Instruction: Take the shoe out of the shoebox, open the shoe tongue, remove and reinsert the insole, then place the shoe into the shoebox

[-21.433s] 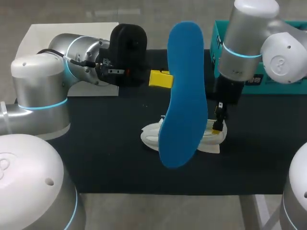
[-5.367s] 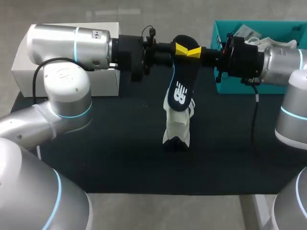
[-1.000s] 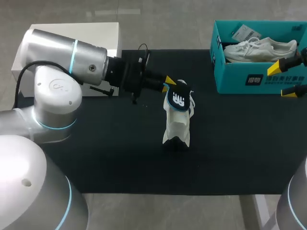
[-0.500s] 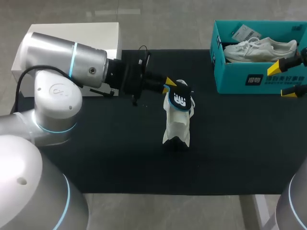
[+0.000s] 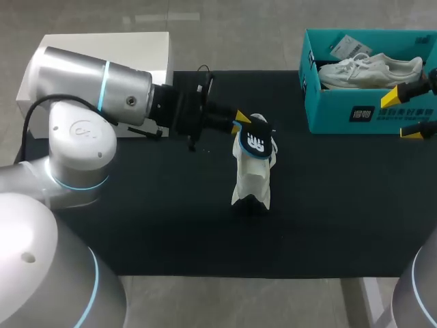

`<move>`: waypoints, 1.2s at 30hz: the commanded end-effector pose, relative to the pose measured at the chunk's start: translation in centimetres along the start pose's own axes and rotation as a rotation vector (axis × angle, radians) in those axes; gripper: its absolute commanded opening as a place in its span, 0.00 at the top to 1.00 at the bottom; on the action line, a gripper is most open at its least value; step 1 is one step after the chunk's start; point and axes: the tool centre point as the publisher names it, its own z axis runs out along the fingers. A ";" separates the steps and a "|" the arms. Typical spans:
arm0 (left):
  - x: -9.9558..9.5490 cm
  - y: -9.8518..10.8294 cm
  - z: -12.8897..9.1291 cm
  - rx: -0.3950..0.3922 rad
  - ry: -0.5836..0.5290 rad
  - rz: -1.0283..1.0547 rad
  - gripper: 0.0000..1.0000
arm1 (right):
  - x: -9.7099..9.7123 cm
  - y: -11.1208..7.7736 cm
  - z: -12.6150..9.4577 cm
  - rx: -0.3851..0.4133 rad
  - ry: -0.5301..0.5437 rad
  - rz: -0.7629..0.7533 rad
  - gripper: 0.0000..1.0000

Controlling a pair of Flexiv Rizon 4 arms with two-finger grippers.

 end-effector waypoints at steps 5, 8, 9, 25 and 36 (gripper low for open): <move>1.8 -0.4 1.6 0.065 0.066 -0.046 1.00 | 0.0 -0.1 0.0 -0.001 -0.003 0.002 0.00; 3.3 -0.1 2.6 0.086 0.093 -0.070 1.00 | 0.0 -0.1 0.0 -0.001 -0.003 0.002 0.00; 3.6 -0.1 2.8 0.087 0.101 -0.067 1.00 | 0.0 -0.1 0.0 -0.001 -0.003 0.002 0.00; 8.1 4.3 5.8 0.047 0.102 -0.119 1.00 | 0.0 -0.1 0.0 -0.001 -0.003 0.002 0.00; 9.0 5.0 6.7 0.086 0.088 -0.176 1.00 | 0.0 -0.1 0.0 -0.001 -0.003 0.002 0.00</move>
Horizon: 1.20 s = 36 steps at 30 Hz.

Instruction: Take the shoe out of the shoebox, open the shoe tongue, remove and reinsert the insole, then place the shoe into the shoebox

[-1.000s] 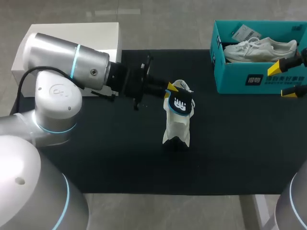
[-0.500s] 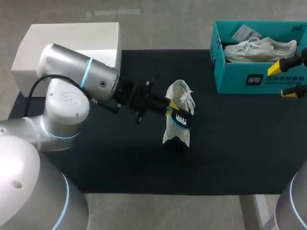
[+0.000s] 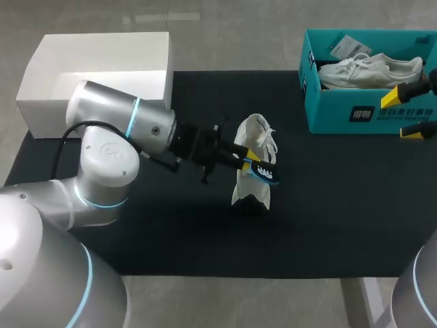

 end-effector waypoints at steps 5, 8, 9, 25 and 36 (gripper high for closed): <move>0.2 1.8 0.7 0.025 -0.032 0.002 1.00 | 0.0 -0.1 0.1 -0.001 -0.003 0.002 0.00; 0.3 2.5 0.8 0.024 -0.037 0.002 1.00 | 0.0 -0.1 0.1 -0.001 -0.003 0.002 0.00; 0.4 2.7 0.8 0.024 -0.036 0.000 1.00 | 0.0 -0.1 0.1 -0.001 -0.003 0.002 0.00; 0.1 5.5 1.2 0.028 -0.039 -0.021 1.00 | 0.0 -0.1 0.1 -0.001 -0.003 0.002 0.00; -0.7 7.3 2.3 -0.032 -0.080 -0.073 1.00 | 0.0 -0.1 0.1 -0.001 -0.003 0.002 0.00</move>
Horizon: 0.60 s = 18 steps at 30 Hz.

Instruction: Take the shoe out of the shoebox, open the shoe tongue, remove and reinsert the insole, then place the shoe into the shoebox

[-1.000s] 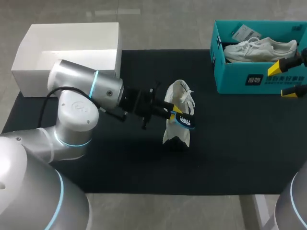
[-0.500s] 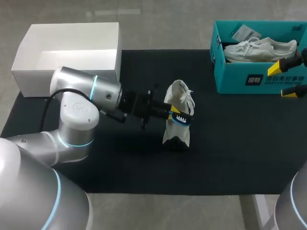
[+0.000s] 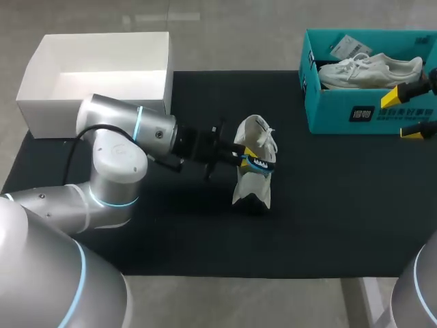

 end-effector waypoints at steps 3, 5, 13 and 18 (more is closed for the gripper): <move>-0.4 0.9 1.3 -0.029 -0.021 -0.007 1.00 | 0.0 -0.1 0.0 -0.001 -0.002 0.001 0.00; -0.3 1.2 1.4 -0.037 -0.019 -0.007 1.00 | 0.0 -0.1 0.0 -0.001 -0.002 0.001 0.00; 0.1 2.3 1.2 -0.073 -0.006 -0.013 1.00 | 0.0 -0.1 0.0 -0.001 -0.002 0.001 0.00; -0.2 3.0 0.9 -0.098 -0.022 -0.024 1.00 | 0.0 -0.1 0.0 -0.001 -0.002 0.001 0.00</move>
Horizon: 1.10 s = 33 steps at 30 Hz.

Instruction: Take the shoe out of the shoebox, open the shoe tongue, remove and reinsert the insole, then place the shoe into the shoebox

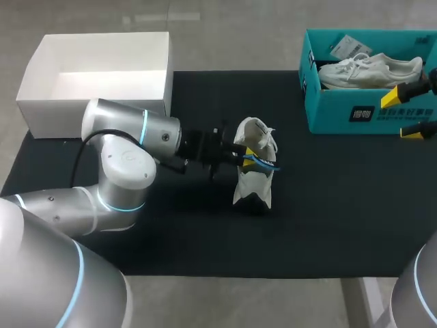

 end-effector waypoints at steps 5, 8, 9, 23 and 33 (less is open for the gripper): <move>-0.4 0.4 0.2 -0.019 -0.006 -0.011 1.00 | 0.0 -0.1 0.0 -0.001 -0.001 0.001 0.00; -0.3 -0.2 0.0 -0.005 -0.004 -0.004 0.76 | 0.0 -0.1 0.0 -0.001 -0.001 0.001 0.00; -0.3 -0.4 -0.1 -0.001 -0.002 -0.003 0.72 | 0.0 -0.1 0.0 -0.001 -0.001 0.001 0.00; -0.4 -3.9 -1.3 0.061 -0.004 0.042 0.73 | 0.0 -0.1 0.0 -0.001 -0.001 0.001 0.00; 0.2 -2.8 -0.7 0.027 0.039 0.035 1.00 | 0.0 -0.1 0.0 -0.001 -0.001 0.001 0.00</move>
